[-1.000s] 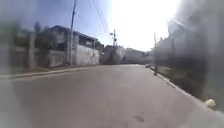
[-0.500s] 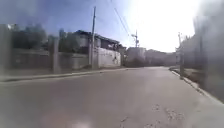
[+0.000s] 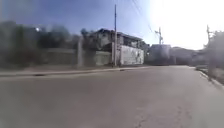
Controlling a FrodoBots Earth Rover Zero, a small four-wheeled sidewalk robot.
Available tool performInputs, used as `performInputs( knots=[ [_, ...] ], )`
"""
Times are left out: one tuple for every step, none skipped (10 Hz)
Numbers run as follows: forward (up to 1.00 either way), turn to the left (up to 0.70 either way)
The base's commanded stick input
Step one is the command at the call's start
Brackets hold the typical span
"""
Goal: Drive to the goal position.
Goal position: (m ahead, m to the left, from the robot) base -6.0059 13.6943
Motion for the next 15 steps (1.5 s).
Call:
performInputs(
  knots=[
    [0.00, 0.95],
    [0.00, 0.95],
    [0.00, 0.95],
    [0.00, 0.95],
    [0.00, 0.95],
    [0.00, 0.95],
    [0.00, 0.95],
    [0.00, 0.95],
    [0.00, 0.95],
    [0.00, 0.95],
    [0.17, 0.18],
    [0.68, 0.30],
    [1.00, 0.37],
    [1.00, 0.37],
    [1.00, 0.35]
  ],
)
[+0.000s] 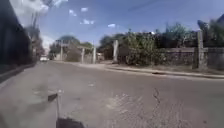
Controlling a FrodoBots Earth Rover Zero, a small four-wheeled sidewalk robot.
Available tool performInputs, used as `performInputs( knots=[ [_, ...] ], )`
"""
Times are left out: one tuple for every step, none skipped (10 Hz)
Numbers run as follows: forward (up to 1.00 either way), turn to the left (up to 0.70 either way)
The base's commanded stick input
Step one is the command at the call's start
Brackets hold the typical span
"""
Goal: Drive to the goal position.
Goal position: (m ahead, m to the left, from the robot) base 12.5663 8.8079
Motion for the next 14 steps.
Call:
performInputs(
  knots=[
    [1.00, 0.31],
    [1.00, 0.31],
    [1.00, 0.35],
    [1.00, 0.35],
    [1.00, 0.36],
    [1.00, 0.36],
    [1.00, 0.36],
    [1.00, 0.36],
    [1.00, 0.36],
    [1.00, 0.22],
    [1.00, 0.07],
    [1.00, 0.04],
    [1.00, 0.19],
    [1.00, 0.32]
  ],
)
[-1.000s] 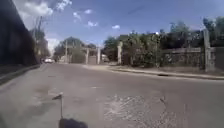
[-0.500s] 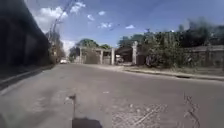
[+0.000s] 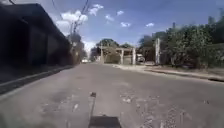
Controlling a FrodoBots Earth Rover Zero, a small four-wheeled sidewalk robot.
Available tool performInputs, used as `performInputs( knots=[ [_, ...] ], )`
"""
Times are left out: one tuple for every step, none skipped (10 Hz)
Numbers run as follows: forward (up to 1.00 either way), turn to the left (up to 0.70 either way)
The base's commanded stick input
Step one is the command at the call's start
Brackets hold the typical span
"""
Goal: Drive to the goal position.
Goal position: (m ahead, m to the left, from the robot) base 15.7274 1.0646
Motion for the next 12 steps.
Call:
performInputs(
  knots=[
    [1.00, 0.35],
    [1.00, 0.35],
    [1.00, 0.35],
    [1.00, 0.35],
    [1.00, 0.21],
    [1.00, 0.04],
    [1.00, 0.00],
    [1.00, 0.00],
    [1.00, 0.00],
    [1.00, 0.00],
    [1.00, 0.00],
    [1.00, 0.00]
  ],
)
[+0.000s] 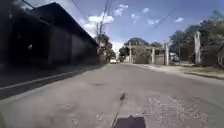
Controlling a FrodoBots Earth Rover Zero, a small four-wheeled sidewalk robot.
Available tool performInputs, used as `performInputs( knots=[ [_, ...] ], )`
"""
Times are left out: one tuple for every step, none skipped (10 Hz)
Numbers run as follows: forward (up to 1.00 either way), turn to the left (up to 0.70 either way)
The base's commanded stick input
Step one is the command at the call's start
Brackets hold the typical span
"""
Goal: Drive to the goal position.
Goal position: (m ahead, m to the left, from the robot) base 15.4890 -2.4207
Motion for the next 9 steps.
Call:
performInputs(
  knots=[
    [1.00, 0.00],
    [1.00, 0.00],
    [1.00, 0.00],
    [1.00, 0.00],
    [1.00, -0.07],
    [1.00, -0.26],
    [1.00, -0.39],
    [1.00, -0.39],
    [1.00, -0.39]
  ],
)
